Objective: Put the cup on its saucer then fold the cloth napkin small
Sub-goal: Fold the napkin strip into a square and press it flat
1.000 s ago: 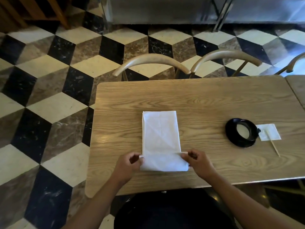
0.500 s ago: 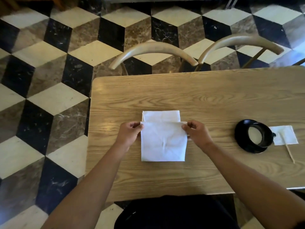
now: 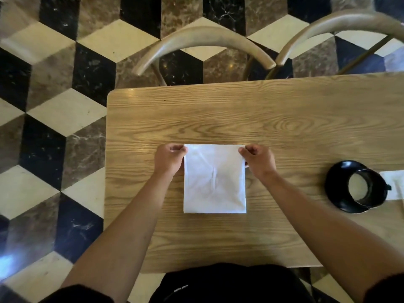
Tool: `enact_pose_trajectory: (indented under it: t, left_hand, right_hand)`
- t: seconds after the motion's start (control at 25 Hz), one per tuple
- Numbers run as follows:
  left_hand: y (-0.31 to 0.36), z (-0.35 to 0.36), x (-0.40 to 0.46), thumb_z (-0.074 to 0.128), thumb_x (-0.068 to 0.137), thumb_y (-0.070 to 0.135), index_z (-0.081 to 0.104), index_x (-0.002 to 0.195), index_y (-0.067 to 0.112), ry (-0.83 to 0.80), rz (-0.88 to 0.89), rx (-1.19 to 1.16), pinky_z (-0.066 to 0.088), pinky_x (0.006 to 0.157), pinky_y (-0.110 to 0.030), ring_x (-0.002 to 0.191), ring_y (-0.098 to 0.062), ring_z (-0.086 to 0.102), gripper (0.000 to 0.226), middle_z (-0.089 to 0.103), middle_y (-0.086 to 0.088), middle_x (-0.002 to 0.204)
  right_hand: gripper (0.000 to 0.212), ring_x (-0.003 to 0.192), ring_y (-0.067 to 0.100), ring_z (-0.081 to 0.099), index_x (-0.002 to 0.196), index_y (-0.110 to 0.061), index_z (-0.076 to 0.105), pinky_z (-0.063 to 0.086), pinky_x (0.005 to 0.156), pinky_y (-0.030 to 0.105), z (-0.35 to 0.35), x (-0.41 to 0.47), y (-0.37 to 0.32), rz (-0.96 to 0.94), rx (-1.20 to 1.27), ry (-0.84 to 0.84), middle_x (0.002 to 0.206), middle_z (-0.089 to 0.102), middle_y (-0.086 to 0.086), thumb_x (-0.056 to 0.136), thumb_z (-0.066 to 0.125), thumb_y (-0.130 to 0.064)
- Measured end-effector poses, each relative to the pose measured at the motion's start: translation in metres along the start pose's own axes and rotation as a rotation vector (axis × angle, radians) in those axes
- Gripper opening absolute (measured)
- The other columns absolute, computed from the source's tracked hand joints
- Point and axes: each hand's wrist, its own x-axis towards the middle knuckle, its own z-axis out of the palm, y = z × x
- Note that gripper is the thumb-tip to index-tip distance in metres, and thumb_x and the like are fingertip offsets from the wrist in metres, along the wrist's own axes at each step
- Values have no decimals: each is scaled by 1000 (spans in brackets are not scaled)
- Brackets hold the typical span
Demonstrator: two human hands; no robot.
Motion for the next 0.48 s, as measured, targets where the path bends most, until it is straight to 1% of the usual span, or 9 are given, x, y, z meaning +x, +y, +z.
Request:
enact_pose_trajectory:
  t: [0.04,0.08,0.16,0.2,0.28,0.32,0.4,0.48]
  left_hand:
    - [0,2,3,78,84,28,81,90,23,14,26,53,56,77,-29,83,-15,73,7,75,11,79]
    - [-1,3,4,77,84,28,81,93,21,28,51,99,55,78,-30,83,-16,73,12,77,8,81]
    - [-3,6,5,75,86,27,82,99,18,62,77,169,53,81,-30,88,-20,73,18,80,-1,91]
    - [-3,7,5,74,86,26,81,102,16,76,78,188,53,81,-30,90,-21,72,20,80,-3,94]
    - [-5,9,5,73,88,24,80,105,14,91,79,193,53,83,-30,94,-21,73,21,80,-4,98]
    - [-5,9,5,73,88,23,79,107,13,96,87,187,52,83,-28,95,-21,72,22,79,-5,100]
    - [-6,9,2,74,89,22,76,109,12,113,118,190,47,82,-24,96,-18,71,22,78,-4,102]
    - [-6,9,-1,72,91,23,75,109,12,131,162,209,48,83,-25,95,-18,71,21,78,-3,101]
  right_hand:
    - [25,64,14,74,83,-23,75,55,55,23,0,1,-3,3,-21,12,71,75,-9,80,71,-48]
    - [21,67,14,74,82,-24,75,56,57,24,1,2,-6,14,-36,23,71,75,-10,81,72,-46]
    - [15,75,15,72,74,-31,69,56,67,30,5,3,-11,30,-69,54,72,72,-14,84,73,-41]
    - [18,76,14,69,71,-33,64,53,69,27,7,3,-13,32,-94,75,71,68,-17,84,73,-40]
    - [20,76,11,63,72,-33,59,42,63,18,10,1,-16,32,-134,119,68,63,-21,85,73,-39]
    - [19,76,10,61,74,-33,59,39,61,16,12,0,-17,34,-137,139,68,61,-21,85,73,-38]
    - [16,80,12,61,81,-31,58,40,65,23,16,-2,-18,45,-126,176,71,61,-19,85,73,-36]
    - [13,84,14,61,86,-29,59,41,72,27,20,-4,-18,52,-123,204,76,63,-16,86,72,-34]
